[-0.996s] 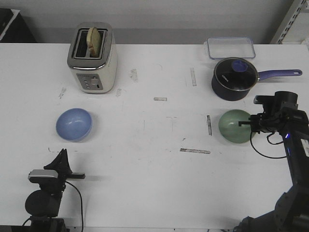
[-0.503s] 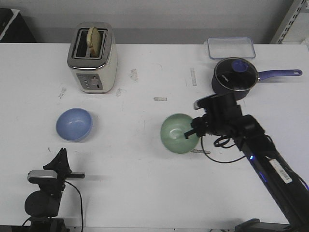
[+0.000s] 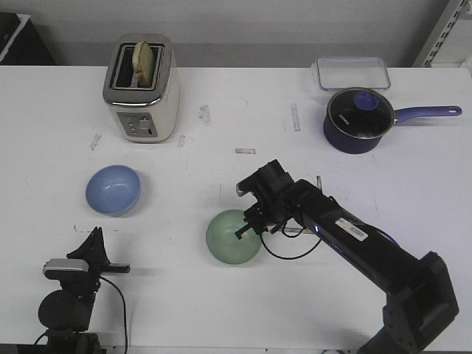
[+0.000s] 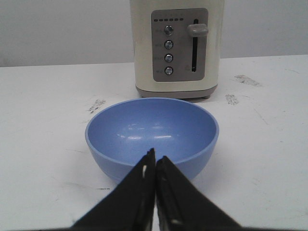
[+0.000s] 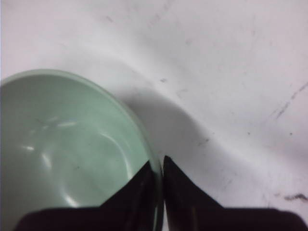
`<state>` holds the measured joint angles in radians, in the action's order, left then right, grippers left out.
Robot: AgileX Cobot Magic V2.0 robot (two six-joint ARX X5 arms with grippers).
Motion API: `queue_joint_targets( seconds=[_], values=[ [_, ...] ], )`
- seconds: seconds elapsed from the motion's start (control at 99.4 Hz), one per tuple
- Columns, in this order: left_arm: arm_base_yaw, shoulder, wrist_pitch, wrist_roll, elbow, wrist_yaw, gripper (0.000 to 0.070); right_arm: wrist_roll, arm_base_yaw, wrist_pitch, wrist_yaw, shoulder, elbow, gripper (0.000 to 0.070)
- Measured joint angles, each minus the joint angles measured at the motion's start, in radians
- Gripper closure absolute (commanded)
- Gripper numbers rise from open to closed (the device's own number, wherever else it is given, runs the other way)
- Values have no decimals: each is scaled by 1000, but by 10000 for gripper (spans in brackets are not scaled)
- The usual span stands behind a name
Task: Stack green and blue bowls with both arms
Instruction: 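Slide the green bowl with the right gripper toward the table center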
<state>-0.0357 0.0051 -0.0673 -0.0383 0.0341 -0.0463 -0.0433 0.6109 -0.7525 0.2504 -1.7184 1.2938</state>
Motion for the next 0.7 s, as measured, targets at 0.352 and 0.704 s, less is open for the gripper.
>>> queue_joint_targets(
  seconds=[0.352,0.704],
  values=[
    [0,0,0,0,0,0,699,-4,5,16,-27,-5,0,530],
    [0,0,0,0,0,0,698,-4,1,5,-37,39,35,175]
  ],
)
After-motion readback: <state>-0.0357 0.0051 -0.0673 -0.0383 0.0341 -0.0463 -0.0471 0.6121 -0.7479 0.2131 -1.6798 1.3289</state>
